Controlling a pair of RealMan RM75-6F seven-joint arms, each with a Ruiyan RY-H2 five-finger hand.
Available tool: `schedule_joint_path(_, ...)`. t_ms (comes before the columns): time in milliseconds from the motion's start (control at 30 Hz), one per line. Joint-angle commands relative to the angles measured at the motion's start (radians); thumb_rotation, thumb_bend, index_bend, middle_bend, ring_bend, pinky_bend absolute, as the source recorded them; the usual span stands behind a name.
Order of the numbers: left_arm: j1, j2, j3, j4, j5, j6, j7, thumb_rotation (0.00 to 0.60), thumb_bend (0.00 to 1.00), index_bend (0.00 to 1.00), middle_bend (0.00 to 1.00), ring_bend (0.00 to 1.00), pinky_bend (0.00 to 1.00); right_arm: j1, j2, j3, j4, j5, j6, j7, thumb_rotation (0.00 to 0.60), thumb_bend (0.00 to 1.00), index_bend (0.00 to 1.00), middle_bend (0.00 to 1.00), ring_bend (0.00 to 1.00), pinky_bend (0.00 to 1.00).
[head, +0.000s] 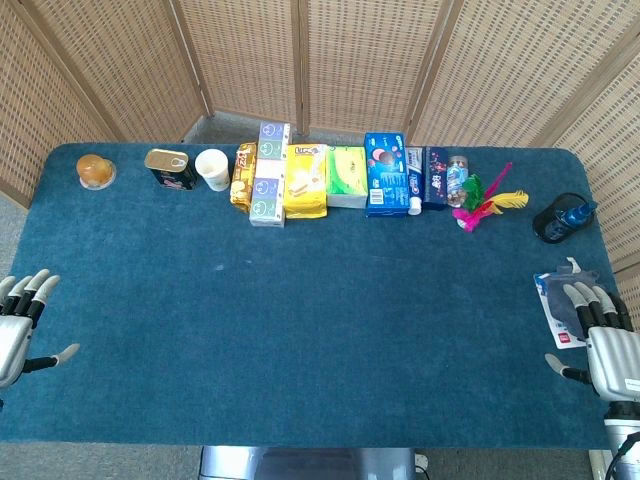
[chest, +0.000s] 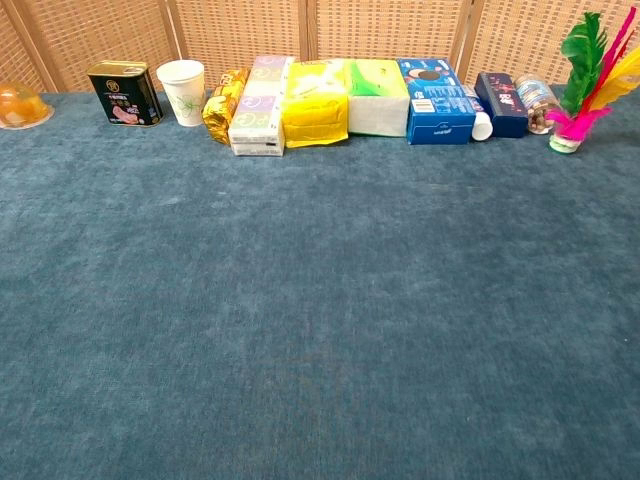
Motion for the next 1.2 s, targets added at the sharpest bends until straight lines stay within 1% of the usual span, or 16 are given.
schedule_joint_path(33, 0.002, -0.002, -0.001, 0.002, 0.003, 0.001, 0.001, 0.439, 0.04, 0.0, 0.0, 0.0, 0.0, 0.0, 0.001, 0.0, 0.0, 0.0, 0.0, 0.001, 0.6, 0.0, 0.0, 0.0, 0.0, 0.0)
schedule_joint_path(333, 0.006, -0.004, -0.003, -0.001, 0.005, -0.002, 0.016, 0.438, 0.04, 0.0, 0.0, 0.0, 0.0, -0.001, 0.003, 0.0, 0.0, 0.0, -0.001, 0.01, 0.6, 0.0, 0.0, 0.0, 0.0, 0.0)
schedule_joint_path(433, 0.001, -0.004, -0.003, -0.006, 0.013, -0.01, 0.011, 0.416, 0.01, 0.0, 0.0, 0.0, 0.0, -0.001, 0.004, 0.001, -0.001, 0.0, 0.001, 0.011, 0.6, 0.0, 0.0, 0.0, 0.0, 0.0)
schedule_joint_path(467, -0.002, -0.004, -0.002, -0.008, 0.018, -0.013, 0.005, 0.391, 0.0, 0.0, 0.0, 0.0, 0.0, -0.001, 0.004, 0.001, 0.0, 0.001, 0.0, 0.011, 0.6, 0.0, 0.0, 0.0, 0.0, 0.0)
schedule_joint_path(500, -0.008, -0.006, -0.001, -0.009, 0.029, -0.018, -0.006, 0.327, 0.0, 0.0, 0.0, 0.0, 0.0, -0.001, 0.004, 0.001, 0.0, 0.003, -0.001, 0.012, 0.6, 0.0, 0.0, 0.0, 0.0, 0.0)
schedule_joint_path(533, -0.016, -0.009, 0.002, -0.01, 0.045, -0.024, -0.025, 0.25, 0.0, 0.0, 0.0, 0.0, 0.0, -0.001, 0.004, 0.002, 0.0, 0.005, -0.003, 0.012, 0.6, 0.0, 0.0, 0.0, 0.0, 0.0)
schedule_joint_path(567, -0.028, -0.013, 0.007, -0.01, 0.069, -0.033, -0.043, 0.129, 0.0, 0.0, 0.0, 0.0, 0.0, 0.0, 0.003, 0.002, 0.001, 0.01, -0.006, 0.012, 0.6, 0.0, 0.0, 0.0, 0.0, 0.0)
schedule_joint_path(600, -0.04, -0.017, 0.011, -0.005, 0.093, -0.04, -0.053, 0.038, 0.0, 0.0, 0.0, 0.0, 0.0, 0.001, 0.003, 0.004, 0.001, 0.014, -0.009, 0.011, 0.6, 0.0, 0.0, 0.0, 0.0, 0.0)
schedule_joint_path(633, -0.051, -0.022, 0.013, -0.003, 0.113, -0.043, -0.052, 0.005, 0.0, 0.0, 0.0, 0.0, 0.0, 0.001, 0.002, 0.004, 0.001, 0.016, -0.011, 0.01, 0.6, 0.0, 0.0, 0.0, 0.0, 0.0)
schedule_joint_path(767, -0.111, -0.04, 0.019, -0.034, 0.202, -0.076, -0.051, 0.0, 0.0, 0.0, 0.0, 0.0, 0.0, 0.002, -0.001, 0.006, -0.001, 0.018, -0.009, -0.001, 0.6, 0.0, 0.0, 0.0, 0.0, 0.0)
schedule_joint_path(933, -0.188, -0.057, 0.019, -0.117, 0.313, -0.119, 0.02, 0.0, 0.0, 0.0, 0.0, 0.0, 0.0, 0.005, -0.007, 0.009, 0.0, 0.03, -0.014, -0.013, 0.6, 0.0, 0.0, 0.0, 0.0, 0.0)
schedule_joint_path(967, -0.212, -0.068, 0.019, -0.133, 0.351, -0.133, 0.035, 0.0, 0.0, 0.0, 0.0, 0.0, 0.0, 0.006, -0.008, 0.011, 0.001, 0.033, -0.016, -0.015, 0.6, 0.0, 0.0, 0.0, 0.0, 0.0)
schedule_joint_path(1100, -0.276, -0.105, 0.021, -0.164, 0.437, -0.182, 0.071, 0.0, 0.0, 0.0, 0.0, 0.0, 0.0, 0.007, -0.009, 0.013, 0.002, 0.039, -0.018, -0.016, 0.6, 0.0, 0.0, 0.0, 0.0, 0.0)
schedule_joint_path(1200, -0.33, -0.146, 0.025, -0.177, 0.495, -0.239, 0.109, 0.0, 0.0, 0.0, 0.0, 0.0, 0.0, 0.007, -0.008, 0.016, 0.001, 0.045, -0.017, -0.014, 0.6, 0.0, 0.0, 0.0, 0.0, 0.0)
